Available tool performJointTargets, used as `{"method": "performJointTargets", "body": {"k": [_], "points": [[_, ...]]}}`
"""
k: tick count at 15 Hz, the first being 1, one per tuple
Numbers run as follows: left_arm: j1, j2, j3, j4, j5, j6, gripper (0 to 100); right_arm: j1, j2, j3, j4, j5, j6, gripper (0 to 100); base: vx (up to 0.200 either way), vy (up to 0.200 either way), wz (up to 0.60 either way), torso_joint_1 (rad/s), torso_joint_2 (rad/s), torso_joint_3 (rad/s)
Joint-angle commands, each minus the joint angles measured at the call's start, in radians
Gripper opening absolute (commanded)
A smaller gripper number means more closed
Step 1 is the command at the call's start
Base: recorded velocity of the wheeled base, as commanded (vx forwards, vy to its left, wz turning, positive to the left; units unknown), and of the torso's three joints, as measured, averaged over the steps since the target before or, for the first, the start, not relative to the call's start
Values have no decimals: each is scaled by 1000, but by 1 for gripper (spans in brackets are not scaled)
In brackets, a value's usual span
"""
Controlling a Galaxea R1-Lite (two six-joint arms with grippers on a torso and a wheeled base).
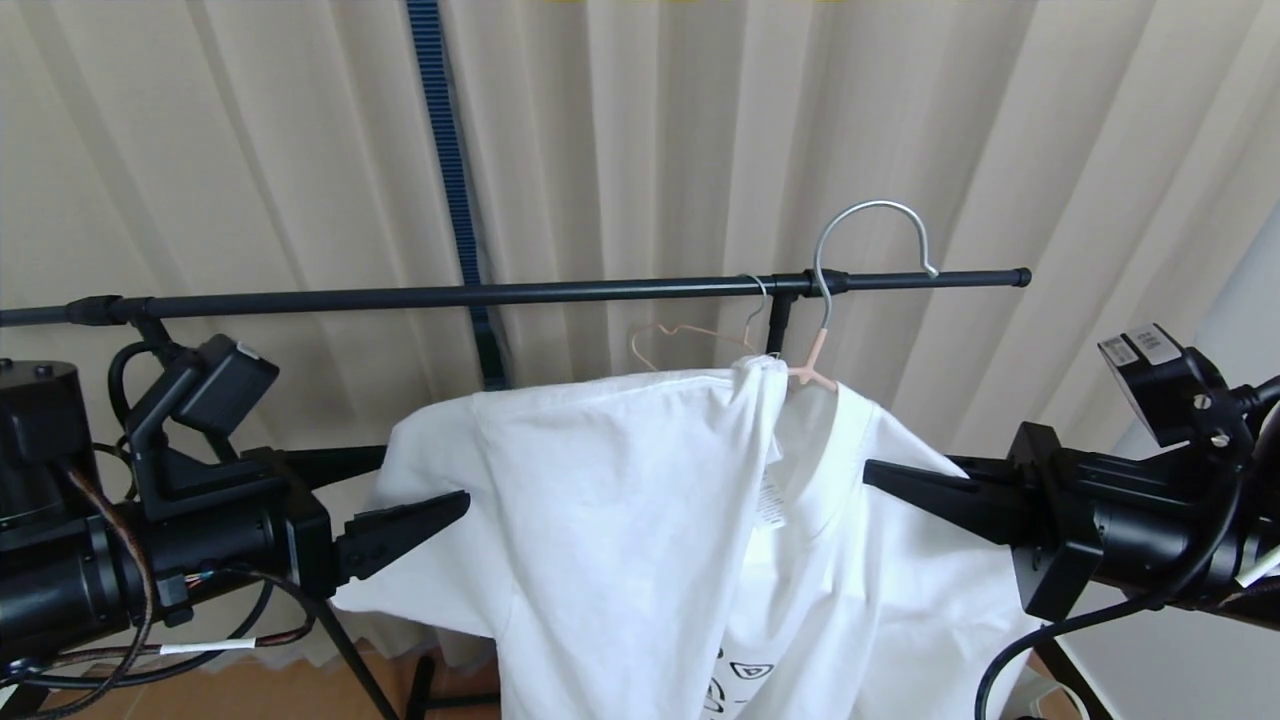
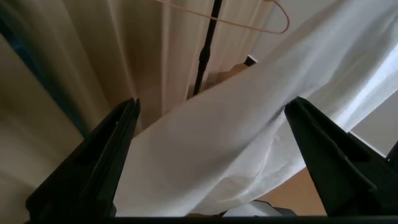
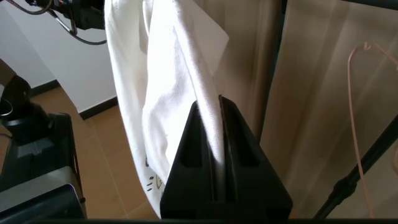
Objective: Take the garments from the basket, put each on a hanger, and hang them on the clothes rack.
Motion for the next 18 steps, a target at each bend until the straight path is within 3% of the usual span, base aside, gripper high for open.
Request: {"method": "performJointTargets", "body": {"k": [1,2,18], "points": [[0,69,7,-29,1,-7,100,0,-3,0,0,-1,0,0,0,0,0,0,0,0],[0,64,13,-41,0,-27,0,-1,3,-5,0,-1,0,0,0,0,0,0,0,0],[132,-31,84,-43,8,-85,0,-78,37,-30,0,29,8,0,0,0,0,0,0,0]]}}
